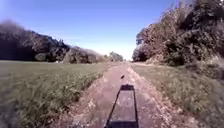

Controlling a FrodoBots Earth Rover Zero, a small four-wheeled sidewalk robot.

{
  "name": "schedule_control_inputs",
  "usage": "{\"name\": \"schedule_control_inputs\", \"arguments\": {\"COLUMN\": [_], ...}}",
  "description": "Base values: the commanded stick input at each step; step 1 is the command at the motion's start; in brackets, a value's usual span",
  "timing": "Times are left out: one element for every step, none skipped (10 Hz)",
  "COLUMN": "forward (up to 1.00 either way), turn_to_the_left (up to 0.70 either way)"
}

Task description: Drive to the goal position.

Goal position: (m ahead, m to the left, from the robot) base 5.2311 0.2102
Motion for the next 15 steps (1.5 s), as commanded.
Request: {"name": "schedule_control_inputs", "arguments": {"forward": [0.0,0.0,0.0,-0.06,-0.08,0.32,0.65,0.8,0.85,0.85,0.85,0.85,0.85,0.85,0.85], "turn_to_the_left": [0.0,0.0,0.0,0.0,0.0,0.0,0.0,0.0,-0.01,-0.06,-0.26,-0.34,-0.31,-0.1,0.0]}}
